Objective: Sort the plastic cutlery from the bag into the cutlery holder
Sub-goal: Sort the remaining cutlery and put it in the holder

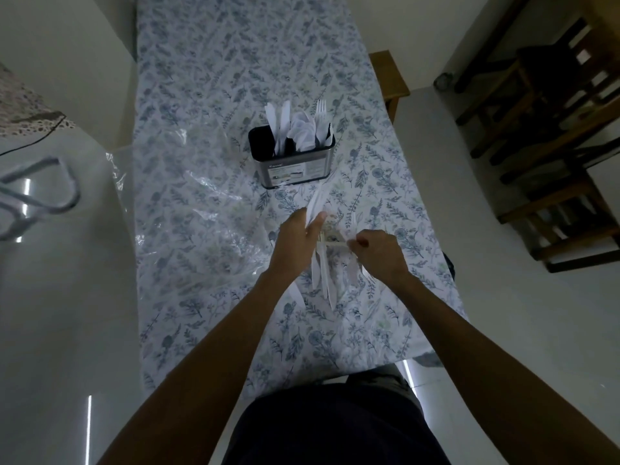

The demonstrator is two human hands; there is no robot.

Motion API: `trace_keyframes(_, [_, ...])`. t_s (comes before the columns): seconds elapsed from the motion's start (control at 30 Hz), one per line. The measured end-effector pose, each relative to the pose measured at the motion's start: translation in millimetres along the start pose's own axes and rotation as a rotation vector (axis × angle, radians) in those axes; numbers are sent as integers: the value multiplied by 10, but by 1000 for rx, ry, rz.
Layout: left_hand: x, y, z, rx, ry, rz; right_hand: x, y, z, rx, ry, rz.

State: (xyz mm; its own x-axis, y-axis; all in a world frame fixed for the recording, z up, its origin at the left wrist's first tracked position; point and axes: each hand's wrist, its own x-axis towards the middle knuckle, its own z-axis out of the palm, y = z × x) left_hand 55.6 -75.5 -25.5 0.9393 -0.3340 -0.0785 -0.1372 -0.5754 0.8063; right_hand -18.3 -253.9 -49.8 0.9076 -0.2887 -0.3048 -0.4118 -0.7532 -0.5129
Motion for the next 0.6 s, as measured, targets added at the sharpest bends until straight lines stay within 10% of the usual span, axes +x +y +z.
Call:
trace_keyframes(0.13, [-66, -260, -84, -78, -2, -123, 57, 58, 104, -74, -240, -97])
trace_keyframes(0.6, [-151, -341, -274, -384, 32, -382, -54, -273, 224, -229, 208, -265])
